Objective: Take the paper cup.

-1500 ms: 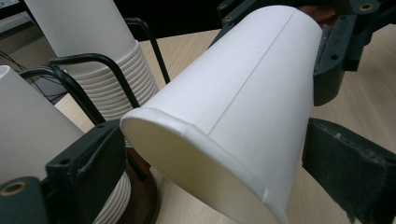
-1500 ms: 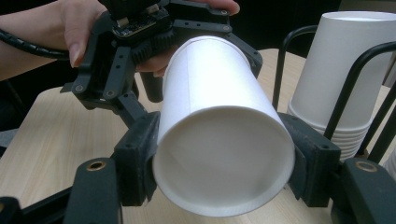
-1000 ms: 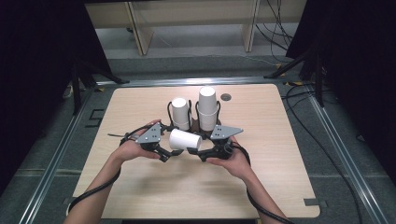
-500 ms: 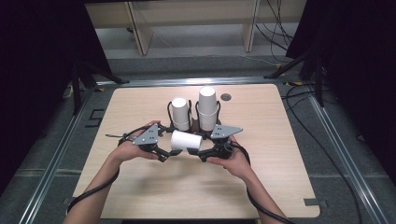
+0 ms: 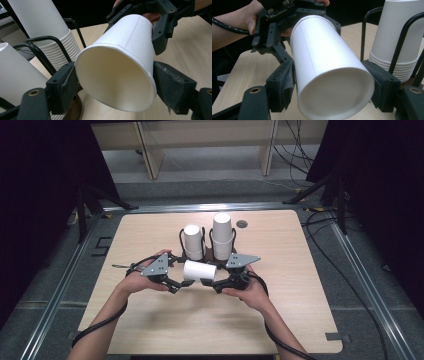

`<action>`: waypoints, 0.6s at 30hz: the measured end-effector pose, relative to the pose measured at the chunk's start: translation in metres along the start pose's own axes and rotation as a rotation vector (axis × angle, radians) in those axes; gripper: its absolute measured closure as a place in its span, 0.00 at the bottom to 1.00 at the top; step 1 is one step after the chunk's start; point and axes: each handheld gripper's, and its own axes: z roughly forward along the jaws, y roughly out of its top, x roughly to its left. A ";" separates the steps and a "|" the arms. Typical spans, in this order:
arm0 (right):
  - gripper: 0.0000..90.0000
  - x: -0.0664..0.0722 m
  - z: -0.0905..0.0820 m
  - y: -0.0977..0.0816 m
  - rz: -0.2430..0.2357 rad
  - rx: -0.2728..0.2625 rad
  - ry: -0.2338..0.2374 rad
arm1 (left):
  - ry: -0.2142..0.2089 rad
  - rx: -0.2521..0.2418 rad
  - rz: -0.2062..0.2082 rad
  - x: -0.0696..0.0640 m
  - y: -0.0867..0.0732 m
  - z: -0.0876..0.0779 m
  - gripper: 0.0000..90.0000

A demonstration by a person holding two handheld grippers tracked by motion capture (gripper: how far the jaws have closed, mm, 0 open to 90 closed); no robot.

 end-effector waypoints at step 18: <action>0.27 -0.001 -0.002 0.002 0.014 -0.002 -0.023 | -0.005 -0.001 0.016 -0.001 0.004 -0.001 0.30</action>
